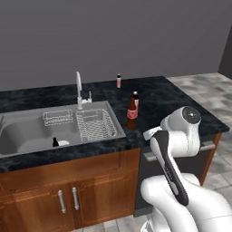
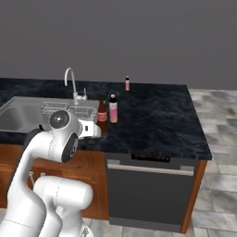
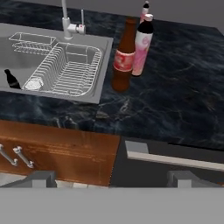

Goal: Place the large bottle from the dining counter next to the other large bottle outside the sink, and place the small bottle from the dining counter next to the other small bottle inside the sink.

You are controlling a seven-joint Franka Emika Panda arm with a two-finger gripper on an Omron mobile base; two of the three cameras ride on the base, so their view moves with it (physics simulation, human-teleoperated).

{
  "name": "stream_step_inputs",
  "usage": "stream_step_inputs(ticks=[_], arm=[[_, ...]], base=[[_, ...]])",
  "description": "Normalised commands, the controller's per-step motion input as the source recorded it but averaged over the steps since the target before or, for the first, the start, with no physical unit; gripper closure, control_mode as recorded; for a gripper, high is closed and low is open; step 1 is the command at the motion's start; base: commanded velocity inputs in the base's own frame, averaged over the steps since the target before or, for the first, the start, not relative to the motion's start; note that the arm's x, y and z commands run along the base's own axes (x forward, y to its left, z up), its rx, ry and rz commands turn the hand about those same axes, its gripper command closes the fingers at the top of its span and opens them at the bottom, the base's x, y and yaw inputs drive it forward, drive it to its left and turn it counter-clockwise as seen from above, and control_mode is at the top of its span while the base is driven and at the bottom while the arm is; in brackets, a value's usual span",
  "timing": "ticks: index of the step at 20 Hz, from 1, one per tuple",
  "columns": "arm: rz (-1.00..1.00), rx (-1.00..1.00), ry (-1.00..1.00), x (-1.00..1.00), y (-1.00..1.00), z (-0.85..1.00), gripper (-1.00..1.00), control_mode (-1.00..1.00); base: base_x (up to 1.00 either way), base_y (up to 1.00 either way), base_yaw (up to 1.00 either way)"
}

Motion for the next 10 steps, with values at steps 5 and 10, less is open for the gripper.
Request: stream_step_inputs(ticks=[5, 10], arm=[[0.0, 0.0, 0.0, 0.0, 0.0, 0.0, -1.0, 1.0], [0.0, 0.0, 0.0, 0.0, 0.0, 0.0, -1.0, 1.0]], base=[[-0.26, -0.64, -0.03], [-0.22, -0.92, -0.02]])
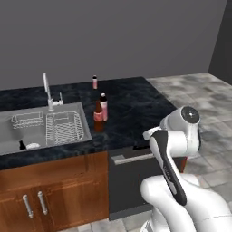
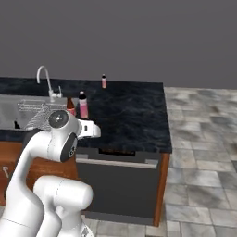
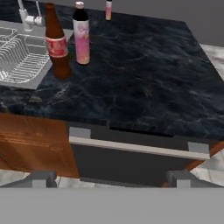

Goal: Place the large bottle from the dining counter next to the other large bottle outside the sink, and place the small bottle from the dining counter next to the other small bottle inside the sink.

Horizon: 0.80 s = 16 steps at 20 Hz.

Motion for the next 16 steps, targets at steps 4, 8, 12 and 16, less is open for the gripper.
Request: stream_step_inputs(ticks=[4, 8, 12, 16], arm=[[0.0, 0.0, 0.0, 0.0, 0.0, 0.0, -1.0, 1.0], [0.0, 0.0, 0.0, 0.0, 0.0, 0.0, -1.0, 1.0], [0.0, 0.0, 0.0, 0.0, 0.0, 0.0, -1.0, 1.0], [0.0, 0.0, 0.0, 0.0, 0.0, 0.0, -1.0, 1.0]], base=[[-0.15, -1.0, 0.0], [-0.01, -1.0, 0.0], [0.0, -1.0, 0.0], [0.02, -1.0, 0.07]])
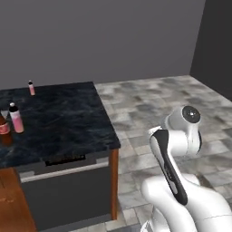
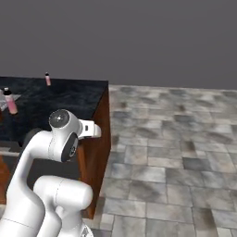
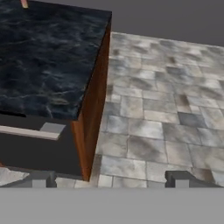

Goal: Place the large bottle from the dining counter next to the other large bottle outside the sink, and place the small bottle from the dining counter next to the other small bottle inside the sink.

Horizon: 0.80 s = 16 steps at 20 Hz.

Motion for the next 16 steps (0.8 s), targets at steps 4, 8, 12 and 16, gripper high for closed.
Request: stream_step_inputs(ticks=[4, 8, 12, 16], arm=[[0.0, 0.0, 0.0, 0.0, 0.0, 0.0, -1.0, 1.0], [0.0, 0.0, 0.0, 0.0, 0.0, 0.0, -1.0, 1.0], [0.0, 0.0, 0.0, 0.0, 0.0, 0.0, -1.0, 1.0], [0.0, 0.0, 0.0, 0.0, 0.0, 0.0, -1.0, 1.0]], base=[[0.16, -1.0, 0.25], [0.58, -1.0, 0.36], [0.64, -1.0, 0.42], [0.71, -0.96, 0.42]])
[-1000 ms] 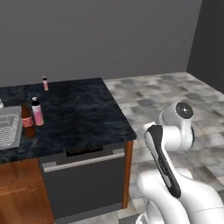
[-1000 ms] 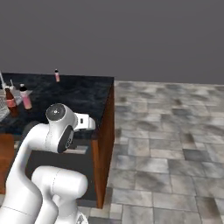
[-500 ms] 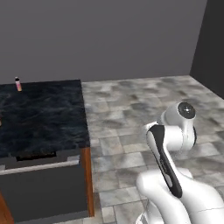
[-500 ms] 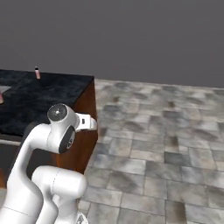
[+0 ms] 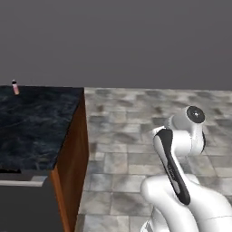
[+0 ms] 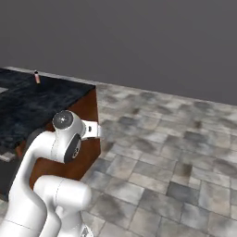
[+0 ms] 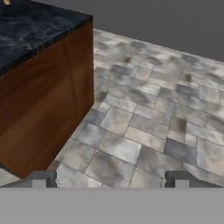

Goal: Place the large bottle from the dining counter next to the other large bottle outside the sink, and place the small bottle from the dining counter next to the other small bottle inside the sink.

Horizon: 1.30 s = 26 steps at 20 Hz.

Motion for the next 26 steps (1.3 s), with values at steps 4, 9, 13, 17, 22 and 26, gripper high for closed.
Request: stream_step_inputs(ticks=[4, 9, 13, 17, 22, 26], arm=[[0.0, 0.0, 0.0, 0.0, 0.0, 0.0, -1.0, 1.0], [0.0, 0.0, 0.0, 0.0, 0.0, 0.0, -1.0, 1.0], [0.0, 0.0, 0.0, 0.0, 0.0, 0.0, -1.0, 1.0], [0.0, 0.0, 0.0, 0.0, 0.0, 0.0, -1.0, 1.0], [0.0, 0.0, 0.0, 0.0, 0.0, 0.0, -1.0, 1.0], [0.0, 0.0, 0.0, 0.0, 0.0, 0.0, -1.0, 1.0]], base=[[0.76, -0.92, 0.48], [0.75, -0.96, 0.46], [0.74, -1.0, 0.42], [0.61, -1.0, 0.42], [0.68, -1.0, 0.44], [0.54, -1.0, 0.45]])
